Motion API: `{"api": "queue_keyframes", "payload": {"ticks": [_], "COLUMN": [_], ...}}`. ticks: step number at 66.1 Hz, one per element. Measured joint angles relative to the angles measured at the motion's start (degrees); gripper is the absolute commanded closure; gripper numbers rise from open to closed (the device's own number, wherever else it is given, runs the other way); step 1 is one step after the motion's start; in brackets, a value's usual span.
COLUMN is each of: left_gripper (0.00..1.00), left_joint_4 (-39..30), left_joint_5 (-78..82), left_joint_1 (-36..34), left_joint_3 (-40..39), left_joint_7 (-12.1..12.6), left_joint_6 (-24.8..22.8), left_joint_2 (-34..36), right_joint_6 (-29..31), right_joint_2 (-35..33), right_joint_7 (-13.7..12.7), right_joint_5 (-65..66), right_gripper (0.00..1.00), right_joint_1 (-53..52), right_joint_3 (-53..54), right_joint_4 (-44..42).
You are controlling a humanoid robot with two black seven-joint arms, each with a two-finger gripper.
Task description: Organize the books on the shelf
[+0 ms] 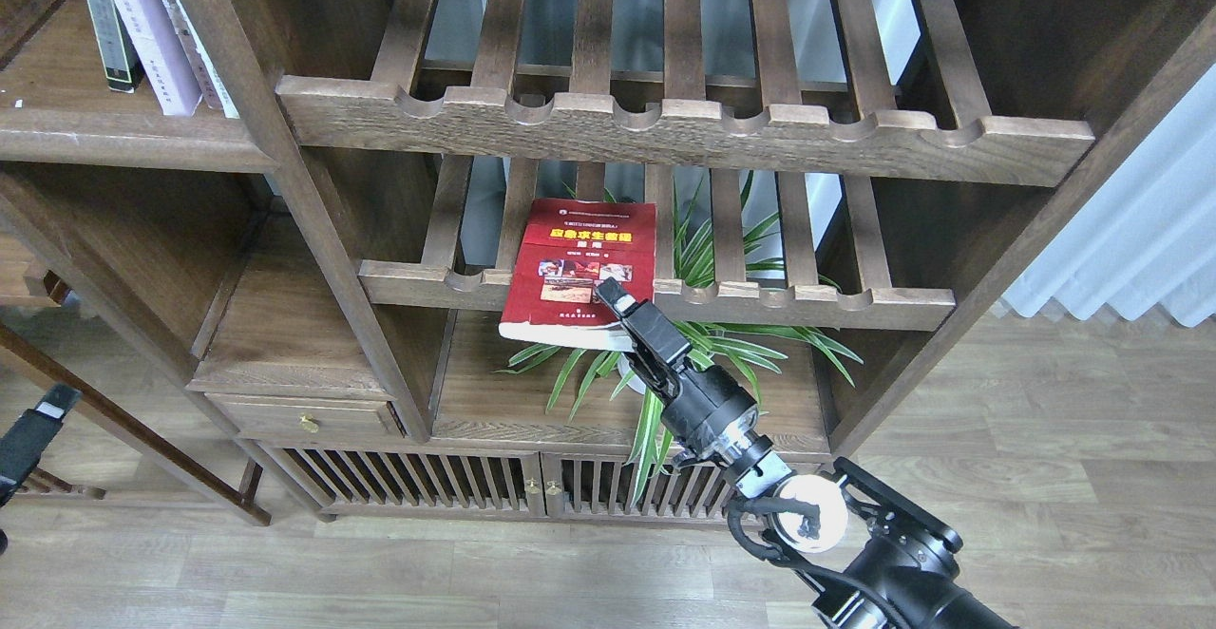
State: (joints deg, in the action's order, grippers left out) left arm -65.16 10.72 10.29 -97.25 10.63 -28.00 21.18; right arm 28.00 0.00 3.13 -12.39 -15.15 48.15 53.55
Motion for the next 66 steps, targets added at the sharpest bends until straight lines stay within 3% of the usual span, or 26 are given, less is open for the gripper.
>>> {"api": "queue_keyframes", "payload": {"ticks": [8, 15, 16, 25, 32, 56, 66], "left_gripper": [0.01, 0.01, 0.01, 0.01, 0.01, 0.01, 0.01], "left_joint_4": [0.09, 0.19, 0.31, 0.45, 0.46, 0.81, 0.81], "left_joint_5": [0.0, 0.0, 0.0, 0.0, 0.0, -1.15, -8.24], "left_joint_1": [0.0, 0.02, 0.02, 0.02, 0.04, 0.04, 0.69], "left_joint_3": [0.0, 0.0, 0.0, 0.0, 0.01, 1.12, 8.02], "left_joint_7": [0.0, 0.0, 0.0, 0.0, 0.0, -0.04, 0.46], "left_joint_6": [0.0, 0.0, 0.0, 0.0, 0.0, 0.0, 0.0], "left_joint_2": [0.0, 0.0, 0.0, -0.01, -0.07, -0.08, 0.7], "right_joint_6": [-0.19, -0.6, -0.59, -0.31, -0.08, 0.03, 0.03], "right_joint_2": [0.0, 0.01, 0.0, 0.0, 0.0, 0.0, 0.0], "right_joint_7": [0.1, 0.22, 0.26, 0.3, 0.3, -0.96, -3.38], "right_joint_5": [0.0, -0.04, -0.12, -0.38, -0.43, -0.04, 0.41], "right_gripper": [0.41, 0.61, 0.71, 0.8, 0.94, 0.95, 0.95], "right_joint_1": [0.17, 0.43, 0.6, 1.15, 1.52, 5.35, 10.74], "right_joint_3": [0.16, 0.6, 1.26, 2.42, 2.62, 1.45, 0.27], "right_joint_4": [-0.18, -0.2, -0.2, -0.21, -0.16, 1.42, 5.38]}}
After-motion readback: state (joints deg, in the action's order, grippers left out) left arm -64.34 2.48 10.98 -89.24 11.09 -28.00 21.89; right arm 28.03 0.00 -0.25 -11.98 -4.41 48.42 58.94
